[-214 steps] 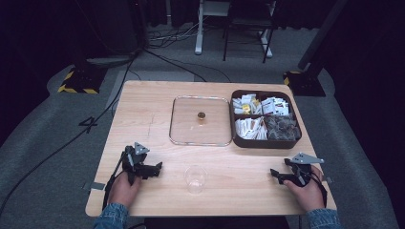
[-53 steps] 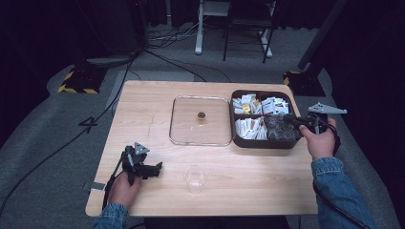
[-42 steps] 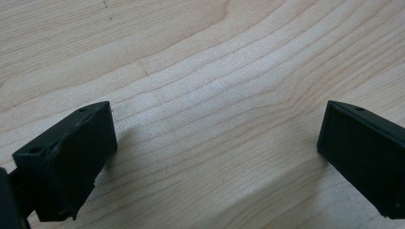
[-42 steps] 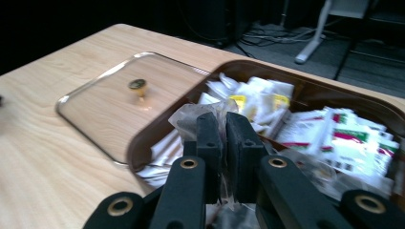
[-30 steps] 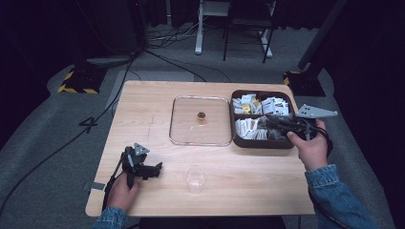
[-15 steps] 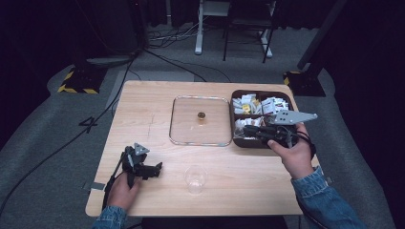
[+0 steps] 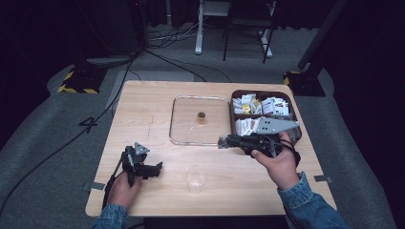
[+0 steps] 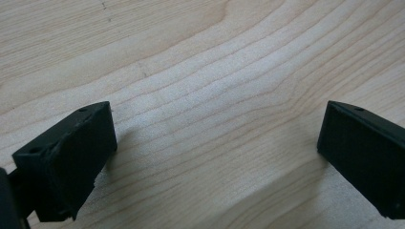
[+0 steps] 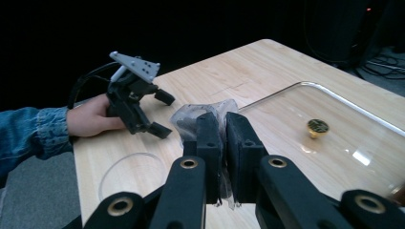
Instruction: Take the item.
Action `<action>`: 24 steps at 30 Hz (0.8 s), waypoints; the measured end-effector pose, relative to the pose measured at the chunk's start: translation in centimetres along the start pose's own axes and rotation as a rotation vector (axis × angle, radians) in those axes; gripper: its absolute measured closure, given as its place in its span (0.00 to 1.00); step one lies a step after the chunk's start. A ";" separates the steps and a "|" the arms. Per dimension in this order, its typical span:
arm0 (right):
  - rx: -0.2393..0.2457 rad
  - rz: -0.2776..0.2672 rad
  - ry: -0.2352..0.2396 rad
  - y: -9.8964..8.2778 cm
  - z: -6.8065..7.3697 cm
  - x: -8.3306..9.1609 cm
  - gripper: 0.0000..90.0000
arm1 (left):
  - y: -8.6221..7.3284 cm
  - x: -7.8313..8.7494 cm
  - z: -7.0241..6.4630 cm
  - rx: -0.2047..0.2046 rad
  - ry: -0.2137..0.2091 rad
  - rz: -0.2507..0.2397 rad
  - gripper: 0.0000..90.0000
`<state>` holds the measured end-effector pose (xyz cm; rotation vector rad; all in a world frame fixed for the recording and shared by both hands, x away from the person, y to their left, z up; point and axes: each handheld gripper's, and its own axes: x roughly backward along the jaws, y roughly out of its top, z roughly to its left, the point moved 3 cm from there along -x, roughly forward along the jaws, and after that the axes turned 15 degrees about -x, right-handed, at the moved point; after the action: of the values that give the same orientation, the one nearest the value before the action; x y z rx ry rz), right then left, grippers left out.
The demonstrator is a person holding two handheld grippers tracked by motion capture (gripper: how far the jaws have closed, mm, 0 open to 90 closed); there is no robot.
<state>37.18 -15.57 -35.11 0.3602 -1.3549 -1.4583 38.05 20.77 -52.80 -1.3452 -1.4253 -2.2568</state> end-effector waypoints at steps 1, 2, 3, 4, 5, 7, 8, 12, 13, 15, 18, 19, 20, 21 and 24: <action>-0.001 0.003 0.005 -0.1 0.2 -0.2 0.95 | 0.0 0.0 0.0 -0.001 0.000 -0.001 0.00; 0.001 0.006 0.010 -0.2 0.4 -0.4 0.95 | 0.0 0.0 0.0 -0.001 0.000 -0.001 0.00; 0.005 0.008 0.017 -0.2 0.6 -0.6 0.95 | 0.0 0.0 0.0 0.001 0.000 -0.001 0.00; 0.010 0.012 0.026 -0.3 0.9 -0.8 0.95 | 0.0 0.0 0.0 0.001 0.000 -0.001 0.00; 0.012 0.016 0.031 -0.4 1.1 -0.9 0.95 | 0.0 0.0 0.0 0.001 0.000 -0.002 0.00; 0.023 0.024 0.045 -0.5 1.5 -1.3 0.95 | 0.0 0.0 0.0 0.001 0.000 -0.001 0.00; 0.025 0.027 0.052 -0.5 1.8 -1.4 0.95 | 0.0 0.0 0.0 0.000 0.003 -0.001 0.00; 0.034 0.034 0.078 -0.6 2.5 -2.0 0.95 | -0.1 0.1 0.0 0.001 0.008 0.004 0.00; 0.038 0.040 0.087 -0.6 2.7 -2.2 0.94 | -0.1 0.1 -0.1 0.003 0.009 0.003 0.00; 0.049 0.054 0.113 -0.9 3.5 -2.8 0.95 | -0.1 0.1 -0.1 0.005 0.011 0.004 0.00; 0.056 0.069 0.132 -1.2 4.0 -3.4 0.95 | -0.1 0.1 -0.1 0.005 0.011 0.003 0.00; 0.056 0.069 0.132 -1.2 4.0 -3.4 0.95 | -0.1 0.1 -0.1 0.005 0.011 0.003 0.00; 0.058 0.079 0.139 -1.4 4.3 -3.8 0.95 | -0.1 0.1 -0.1 0.005 0.011 0.004 0.00; 0.057 0.082 0.141 -1.5 4.3 -3.9 0.95 | -0.1 0.1 -0.1 0.005 0.011 0.004 0.00; 0.057 0.086 0.148 -1.9 4.5 -4.2 0.94 | -0.1 0.1 -0.1 0.007 0.013 0.004 0.00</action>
<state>34.38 -10.07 -37.05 0.4327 -1.2790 -1.2989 37.89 20.78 -52.79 -1.3279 -1.4240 -2.2519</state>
